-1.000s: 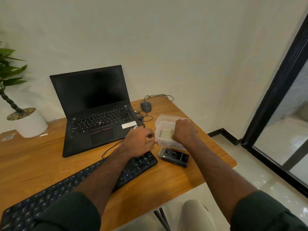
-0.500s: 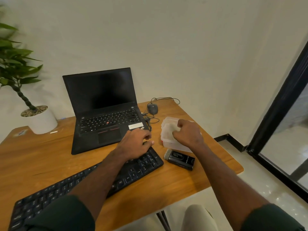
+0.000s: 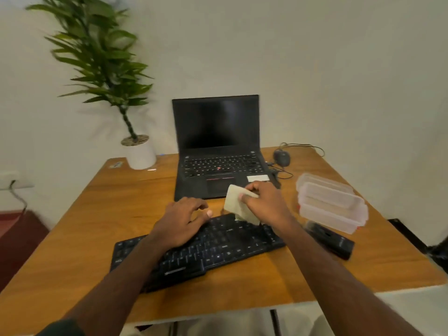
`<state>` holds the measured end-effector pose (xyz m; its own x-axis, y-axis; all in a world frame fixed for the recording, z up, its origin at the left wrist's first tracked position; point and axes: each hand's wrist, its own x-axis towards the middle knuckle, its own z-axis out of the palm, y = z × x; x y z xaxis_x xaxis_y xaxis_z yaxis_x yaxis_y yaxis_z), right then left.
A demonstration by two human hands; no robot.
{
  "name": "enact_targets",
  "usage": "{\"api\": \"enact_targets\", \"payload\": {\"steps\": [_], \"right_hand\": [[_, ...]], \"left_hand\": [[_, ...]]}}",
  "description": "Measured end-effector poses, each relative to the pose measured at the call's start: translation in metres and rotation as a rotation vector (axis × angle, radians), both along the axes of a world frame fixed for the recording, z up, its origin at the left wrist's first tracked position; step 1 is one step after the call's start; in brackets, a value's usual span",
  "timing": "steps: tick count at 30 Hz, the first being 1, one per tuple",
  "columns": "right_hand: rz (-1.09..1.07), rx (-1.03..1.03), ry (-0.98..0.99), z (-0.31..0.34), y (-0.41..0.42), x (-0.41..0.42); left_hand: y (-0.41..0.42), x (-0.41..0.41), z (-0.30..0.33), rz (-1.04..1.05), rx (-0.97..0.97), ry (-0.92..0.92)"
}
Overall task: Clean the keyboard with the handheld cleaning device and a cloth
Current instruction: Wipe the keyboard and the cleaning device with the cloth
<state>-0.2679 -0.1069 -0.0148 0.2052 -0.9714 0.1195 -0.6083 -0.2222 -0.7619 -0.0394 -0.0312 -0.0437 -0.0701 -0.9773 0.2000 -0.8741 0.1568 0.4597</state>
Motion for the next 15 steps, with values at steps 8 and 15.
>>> {"api": "enact_targets", "payload": {"steps": [8,15], "right_hand": [[0.266,-0.131,0.113,-0.022,0.028,0.085],[0.415,-0.172,0.475,-0.024,0.056,0.072]], "left_hand": [[0.093,0.122,-0.035,0.197,0.131,0.028],[0.120,0.146,-0.067,0.159,0.071,-0.098]]}}
